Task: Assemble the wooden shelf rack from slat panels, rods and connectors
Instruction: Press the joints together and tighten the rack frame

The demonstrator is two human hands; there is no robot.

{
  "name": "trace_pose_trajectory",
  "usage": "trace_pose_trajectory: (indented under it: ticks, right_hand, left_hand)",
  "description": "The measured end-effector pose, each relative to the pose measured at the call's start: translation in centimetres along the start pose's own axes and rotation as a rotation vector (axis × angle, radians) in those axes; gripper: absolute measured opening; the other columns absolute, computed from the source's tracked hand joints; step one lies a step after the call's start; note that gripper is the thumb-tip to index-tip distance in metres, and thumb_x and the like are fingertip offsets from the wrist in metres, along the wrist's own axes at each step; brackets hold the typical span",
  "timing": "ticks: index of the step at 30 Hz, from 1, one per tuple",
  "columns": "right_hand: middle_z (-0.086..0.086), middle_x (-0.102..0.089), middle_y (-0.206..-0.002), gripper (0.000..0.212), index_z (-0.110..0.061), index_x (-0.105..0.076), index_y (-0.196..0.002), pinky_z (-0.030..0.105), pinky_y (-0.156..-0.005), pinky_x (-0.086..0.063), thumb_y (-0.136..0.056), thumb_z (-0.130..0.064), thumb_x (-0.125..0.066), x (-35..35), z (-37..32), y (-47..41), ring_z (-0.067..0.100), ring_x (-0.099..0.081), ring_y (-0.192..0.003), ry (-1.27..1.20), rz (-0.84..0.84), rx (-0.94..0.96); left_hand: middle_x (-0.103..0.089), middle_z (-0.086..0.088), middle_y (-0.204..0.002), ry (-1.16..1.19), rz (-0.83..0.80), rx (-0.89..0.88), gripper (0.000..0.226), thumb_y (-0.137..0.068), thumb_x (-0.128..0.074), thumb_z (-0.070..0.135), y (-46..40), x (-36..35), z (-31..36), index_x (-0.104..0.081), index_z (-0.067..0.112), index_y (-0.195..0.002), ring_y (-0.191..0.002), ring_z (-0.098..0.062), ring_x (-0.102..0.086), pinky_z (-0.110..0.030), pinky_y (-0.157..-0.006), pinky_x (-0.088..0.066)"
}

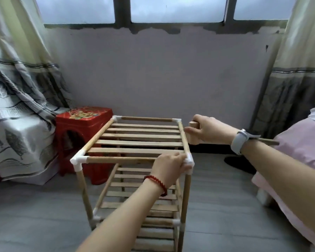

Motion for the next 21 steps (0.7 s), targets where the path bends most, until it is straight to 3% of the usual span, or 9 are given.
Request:
trace_pose_trajectory:
  ticks: [2, 5, 6, 10, 12, 15, 16, 19, 21]
  right_hand:
    - [-0.001, -0.056, -0.09, 0.037, -0.021, -0.042, -0.093, 0.034, -0.071, -0.04, -0.091, -0.058, -0.042, 3.9, -0.7, -0.4, 0.022, -0.051, -0.081, 0.037, 0.107, -0.02]
    - [-0.007, -0.061, -0.079, 0.037, -0.02, -0.039, -0.098, 0.027, -0.064, -0.042, -0.093, -0.057, -0.038, 4.8, -1.7, 1.6, 0.016, -0.058, -0.069, -0.36, 0.67, 0.054]
    - [-0.006, -0.061, -0.076, 0.036, -0.017, -0.04, -0.101, 0.024, -0.058, -0.04, -0.094, -0.053, -0.038, 2.9, -2.0, 3.2, 0.015, -0.06, -0.065, -0.328, 0.721, 0.041]
    - [0.008, -0.063, -0.089, 0.027, -0.022, -0.036, -0.098, 0.034, -0.063, -0.037, -0.095, -0.049, -0.037, -4.0, -1.0, 6.1, 0.032, -0.058, -0.077, 0.169, 0.088, -0.055]
    - [-0.002, -0.061, -0.082, 0.024, -0.031, -0.032, -0.089, 0.033, -0.064, -0.037, -0.093, -0.054, -0.038, -0.4, -0.4, 4.2, 0.025, -0.052, -0.069, 0.013, 0.173, -0.059]
    - [-0.011, -0.067, -0.071, 0.022, -0.038, -0.029, -0.086, 0.031, -0.061, -0.041, -0.09, -0.059, -0.036, 2.1, -0.8, 3.8, 0.015, -0.062, -0.067, -0.41, 0.653, 0.023]
    - [-0.008, -0.066, -0.071, 0.02, -0.037, -0.029, -0.086, 0.031, -0.058, -0.042, -0.092, -0.056, -0.035, 0.7, -1.1, 4.8, 0.018, -0.064, -0.067, -0.393, 0.635, -0.001]
    - [-0.001, -0.06, -0.077, 0.021, -0.027, -0.031, -0.092, 0.035, -0.06, -0.044, -0.096, -0.047, -0.035, -5.1, -1.9, 7.7, 0.031, -0.064, -0.075, 0.008, 0.181, -0.048]
    - [-0.001, -0.057, -0.078, 0.024, -0.028, -0.031, -0.091, 0.034, -0.062, -0.038, -0.095, -0.051, -0.035, -3.2, -1.0, 6.1, 0.033, -0.061, -0.076, 0.103, 0.186, -0.033]
  left_hand:
    - [-0.064, 0.002, -0.104, -0.069, -0.039, 0.012, 0.038, -0.098, -0.036, 0.047, -0.9, -0.3, -0.7, -0.057, 0.024, -0.12, -0.092, -0.017, -0.06, -0.028, -0.076, -0.042]
    - [-0.063, 0.011, -0.103, -0.206, -0.009, 0.085, 0.042, -0.095, -0.028, 0.056, 0.2, -0.7, -2.9, -0.056, 0.032, -0.115, -0.091, -0.011, -0.058, -0.03, -0.083, -0.039]
    - [-0.063, 0.012, -0.105, -0.22, 0.026, 0.086, 0.04, -0.095, -0.029, 0.055, 0.8, -0.9, -3.2, -0.055, 0.033, -0.115, -0.093, -0.01, -0.057, -0.03, -0.085, -0.037]
    - [-0.063, 0.013, -0.105, -0.176, 0.07, 0.073, 0.035, -0.096, -0.035, 0.051, 1.9, -1.3, -3.0, -0.058, 0.032, -0.113, -0.094, -0.01, -0.056, -0.031, -0.085, -0.035]
    - [-0.063, 0.013, -0.105, -0.166, 0.07, 0.084, 0.034, -0.096, -0.035, 0.051, 1.9, -1.2, -3.0, -0.058, 0.032, -0.113, -0.096, -0.01, -0.056, -0.031, -0.086, -0.034]
    - [-0.063, 0.013, -0.107, -0.148, 0.061, 0.097, 0.033, -0.096, -0.035, 0.051, 1.6, -1.3, -2.9, -0.057, 0.032, -0.113, -0.098, -0.01, -0.056, -0.031, -0.089, -0.035]
    - [-0.062, 0.014, -0.107, -0.147, 0.055, 0.101, 0.033, -0.096, -0.035, 0.051, 1.5, -1.3, -2.9, -0.056, 0.033, -0.114, -0.098, -0.01, -0.056, -0.032, -0.09, -0.036]
    - [-0.061, 0.014, -0.106, -0.147, 0.061, 0.105, 0.032, -0.096, -0.036, 0.051, 1.7, -1.2, -3.2, -0.056, 0.033, -0.112, -0.097, -0.009, -0.055, -0.031, -0.089, -0.035]
    - [-0.061, 0.014, -0.105, -0.144, 0.069, 0.106, 0.031, -0.096, -0.037, 0.051, 1.8, -1.2, -3.3, -0.057, 0.033, -0.112, -0.095, -0.008, -0.055, -0.03, -0.087, -0.034]
Point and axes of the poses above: each hand's wrist, its own y-axis away from the middle knuckle, its own x-axis out of the back of the hand, z = x × y, the point moved 2 cm from there along -y, towards the middle knuckle
